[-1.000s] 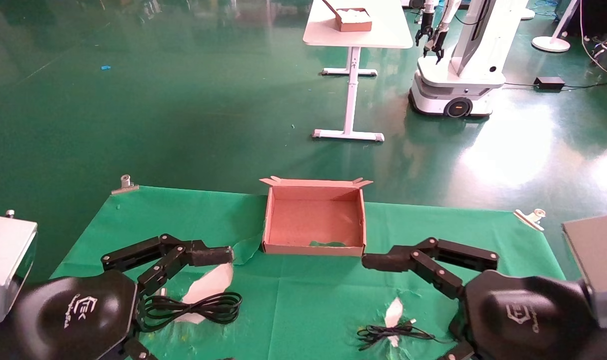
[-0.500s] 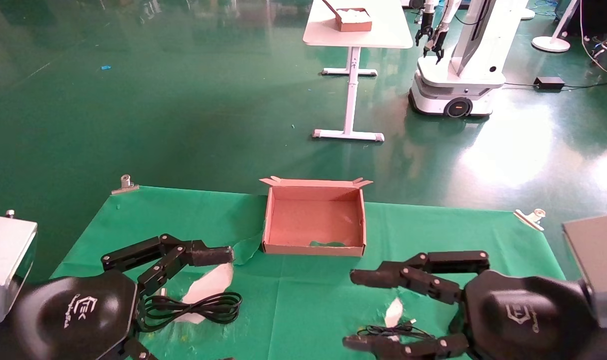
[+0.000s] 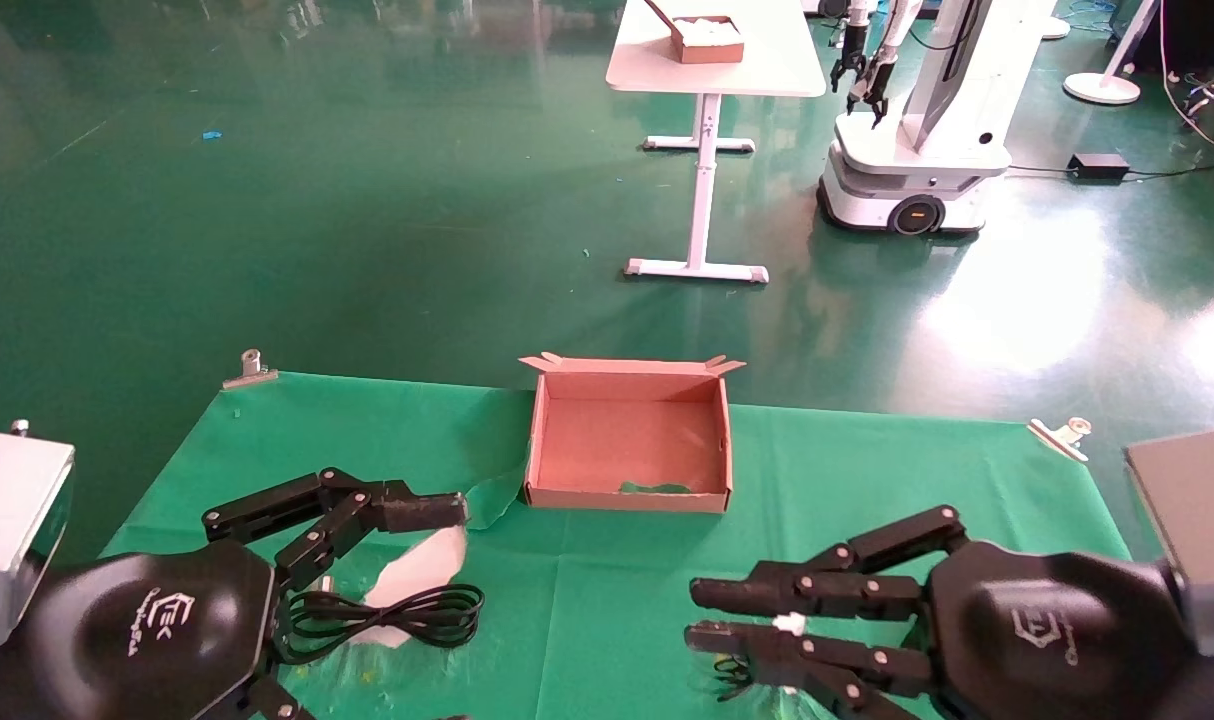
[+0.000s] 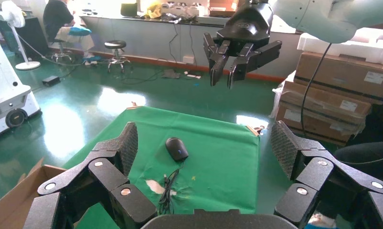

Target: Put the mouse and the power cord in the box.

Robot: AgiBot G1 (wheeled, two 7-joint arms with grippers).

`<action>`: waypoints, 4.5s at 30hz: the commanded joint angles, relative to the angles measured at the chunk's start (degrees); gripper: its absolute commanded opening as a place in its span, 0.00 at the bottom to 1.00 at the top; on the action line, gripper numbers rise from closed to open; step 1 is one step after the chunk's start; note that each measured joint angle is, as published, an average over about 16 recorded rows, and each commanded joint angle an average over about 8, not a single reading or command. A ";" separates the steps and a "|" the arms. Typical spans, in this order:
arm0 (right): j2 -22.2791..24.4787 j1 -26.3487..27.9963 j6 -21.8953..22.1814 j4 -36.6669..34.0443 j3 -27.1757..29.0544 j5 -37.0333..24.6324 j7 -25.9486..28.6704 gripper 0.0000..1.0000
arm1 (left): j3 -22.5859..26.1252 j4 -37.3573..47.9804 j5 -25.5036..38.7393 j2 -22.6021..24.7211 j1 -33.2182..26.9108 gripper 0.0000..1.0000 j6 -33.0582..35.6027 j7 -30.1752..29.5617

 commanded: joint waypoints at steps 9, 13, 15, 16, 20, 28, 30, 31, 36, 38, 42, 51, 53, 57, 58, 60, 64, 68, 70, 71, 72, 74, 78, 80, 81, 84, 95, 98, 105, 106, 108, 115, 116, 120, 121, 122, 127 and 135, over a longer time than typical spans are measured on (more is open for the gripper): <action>0.00 0.00 0.00 0.00 0.00 0.00 0.00 0.00 | 0.00 0.00 0.00 0.00 0.00 1.00 0.00 0.00; 0.00 0.00 0.00 0.00 0.00 0.00 0.00 0.00 | 0.00 0.00 0.00 0.00 0.00 1.00 0.00 0.00; 0.00 0.00 0.00 0.00 0.00 0.00 0.00 0.00 | 0.00 0.00 0.00 0.00 0.00 1.00 0.00 0.00; 0.00 0.00 0.00 0.00 0.00 0.00 0.00 0.00 | 0.00 0.00 0.00 0.00 0.00 1.00 0.00 0.00; 0.00 0.00 0.00 0.00 0.00 0.00 0.00 0.00 | 0.00 0.00 0.00 0.00 0.00 1.00 0.00 0.00; 0.00 0.00 0.00 0.00 0.00 0.00 0.00 0.00 | 0.00 0.00 0.00 0.00 0.00 1.00 0.00 0.00; 0.00 0.00 0.00 0.00 0.00 0.00 0.00 0.00 | 0.00 0.00 0.00 0.00 0.00 1.00 0.00 0.00; 0.00 0.00 0.00 0.00 0.00 0.00 0.00 0.00 | 0.00 0.00 0.00 0.00 0.00 1.00 0.00 0.00; 0.00 0.00 0.00 0.00 0.00 0.00 0.00 0.00 | 0.00 0.00 0.00 0.00 0.00 1.00 0.00 0.00; 0.00 0.00 0.00 0.00 0.00 0.00 0.00 0.00 | 0.00 0.00 0.00 0.00 0.00 1.00 0.00 0.00; 0.00 0.00 0.00 0.00 0.00 0.00 0.00 0.00 | 0.00 0.00 0.00 0.00 0.00 1.00 0.00 0.00; 0.00 0.00 0.00 0.00 0.00 0.00 0.00 0.00 | 0.00 0.00 0.00 0.00 0.00 1.00 0.00 0.00; 0.00 0.00 0.00 0.00 0.00 0.00 0.00 0.00 | 0.00 0.00 0.00 0.00 0.00 1.00 0.00 0.00; 0.00 0.00 0.00 0.00 0.00 0.00 0.00 0.01 | 0.00 0.00 0.00 0.00 0.00 1.00 0.00 0.00; 0.00 0.00 0.00 0.00 0.00 0.00 0.00 0.10 | 0.00 0.00 0.00 0.00 0.00 1.00 0.00 0.00; 0.00 0.00 0.00 0.00 0.00 0.00 0.00 0.35 | 0.00 0.00 0.00 0.00 0.00 1.00 0.00 0.00; 0.00 0.00 0.00 0.00 0.00 0.00 0.00 0.85 | 0.00 0.00 0.00 0.00 0.00 1.00 0.00 0.00; 0.00 0.00 0.00 0.00 0.00 0.00 0.00 1.00 | 0.00 0.00 0.00 0.00 0.00 1.00 0.00 0.00; 0.00 0.00 0.00 0.00 0.00 0.00 0.00 1.00 | 0.00 0.00 0.00 0.00 0.00 1.00 0.00 0.00; 0.00 0.00 0.00 0.00 0.00 0.00 0.00 1.00 | 0.00 0.00 0.00 0.00 0.00 1.00 0.00 0.00; 0.00 0.00 0.00 0.00 0.00 0.00 0.00 1.00 | 0.00 0.00 0.00 0.00 0.00 1.00 0.00 0.00; 0.00 0.00 0.00 0.00 0.00 0.00 0.00 1.00 | 0.00 0.00 0.00 0.00 0.00 1.00 0.00 0.00; 0.00 0.00 0.00 0.00 0.00 0.00 0.00 1.00 | 0.00 0.00 0.00 0.00 0.00 1.00 0.00 0.00; 0.00 0.00 0.00 0.00 0.00 0.00 0.00 1.00 | 0.00 0.00 0.00 0.00 0.00 1.00 0.00 0.00; 0.00 0.00 0.00 0.00 0.00 0.00 0.00 1.00 | 0.00 0.00 0.00 0.00 0.00 1.00 0.00 0.00; 0.03 -0.03 -0.02 0.03 0.02 0.05 0.00 1.00 | -0.03 -0.02 -0.04 -0.01 0.02 1.00 0.03 0.02; 0.81 -0.86 0.17 0.10 -0.55 -2.88 -1.89 1.00 | 2.56 -1.56 6.45 -1.37 -0.89 1.00 0.88 -0.25; 1.31 -1.27 0.42 -0.06 -1.29 -5.87 -3.42 1.00 | 5.32 -2.42 13.32 -1.60 -3.06 1.00 1.15 -1.32; 1.08 0.69 1.29 -1.54 -3.84 -14.22 -5.68 1.00 | 13.76 -2.72 35.41 2.40 -12.00 1.00 0.57 -4.05; 0.92 1.23 1.40 -1.78 -4.31 -15.54 -5.78 1.00 | 15.03 -2.55 38.84 3.42 -13.24 1.00 0.28 -4.48; 0.57 2.39 1.60 -2.03 -5.30 -18.23 -5.78 1.00 | 17.17 -2.30 44.65 5.29 -15.36 1.00 -0.14 -5.22; -0.53 5.33 2.06 -1.77 -7.61 -23.70 -5.27 1.00 | 20.64 -1.81 55.57 8.64 -18.80 1.00 -0.35 -7.94; -0.61 5.48 2.07 -1.71 -7.72 -23.93 -5.26 1.00 | 20.76 -1.83 56.16 8.73 -18.94 1.00 -0.30 -8.05; -0.63 5.53 2.08 -1.60 -7.75 -24.13 -5.25 1.00 | 20.66 -1.74 55.66 8.72 -18.85 1.00 -0.24 -7.86; -0.60 5.48 2.08 -1.61 -7.71 -24.07 -5.25 1.00 | 20.64 -1.74 55.44 8.71 -18.79 1.00 -0.26 -7.76; -0.57 5.43 2.08 -1.61 -7.69 -24.05 -5.26 1.00 | 20.66 -1.74 55.36 8.75 -18.73 1.00 -0.32 -7.64; -0.83 5.65 2.53 -0.78 -8.22 -25.59 -5.30 1.00 | 22.32 -1.18 60.35 10.84 -18.93 1.00 -2.38 -7.85; -0.84 6.50 3.93 2.15 -9.36 -29.52 -3.79 1.00 | 29.79 5.87 82.47 21.57 -20.27 1.00 -9.95 -13.04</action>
